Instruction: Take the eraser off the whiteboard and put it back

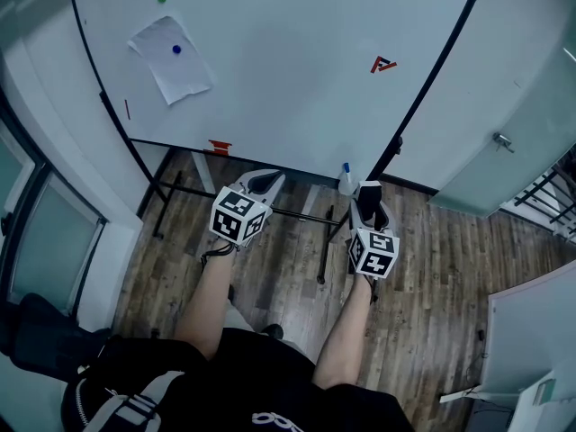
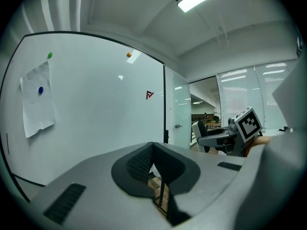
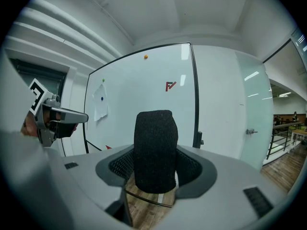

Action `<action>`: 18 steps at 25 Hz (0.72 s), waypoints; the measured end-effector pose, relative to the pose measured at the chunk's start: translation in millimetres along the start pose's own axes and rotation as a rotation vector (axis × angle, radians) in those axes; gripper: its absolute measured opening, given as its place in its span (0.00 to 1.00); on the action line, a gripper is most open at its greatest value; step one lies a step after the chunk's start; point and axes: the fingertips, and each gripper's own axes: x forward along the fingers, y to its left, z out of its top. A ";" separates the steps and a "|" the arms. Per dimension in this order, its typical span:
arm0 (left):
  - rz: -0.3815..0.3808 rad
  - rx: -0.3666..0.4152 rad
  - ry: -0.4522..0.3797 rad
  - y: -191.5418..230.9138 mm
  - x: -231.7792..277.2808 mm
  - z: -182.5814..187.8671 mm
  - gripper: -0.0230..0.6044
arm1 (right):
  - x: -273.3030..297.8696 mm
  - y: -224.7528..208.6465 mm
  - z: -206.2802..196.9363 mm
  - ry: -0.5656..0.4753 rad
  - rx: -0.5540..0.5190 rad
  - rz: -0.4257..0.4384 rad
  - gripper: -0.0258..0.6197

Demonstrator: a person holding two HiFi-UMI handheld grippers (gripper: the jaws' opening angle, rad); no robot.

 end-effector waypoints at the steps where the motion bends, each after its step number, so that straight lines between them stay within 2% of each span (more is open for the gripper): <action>1: 0.000 -0.003 -0.001 -0.2 -0.2 -0.5 0.07 | -0.4 1.3 -1.3 0.003 -0.002 0.002 0.43; 11: 0.007 -0.021 0.003 -1.8 0.7 -4.5 0.07 | -10.7 -0.8 -12.2 0.025 -0.004 -0.006 0.43; 18: 0.018 -0.013 -0.006 12.6 10.4 11.6 0.07 | -12.9 -11.5 1.7 0.020 -0.014 -0.047 0.43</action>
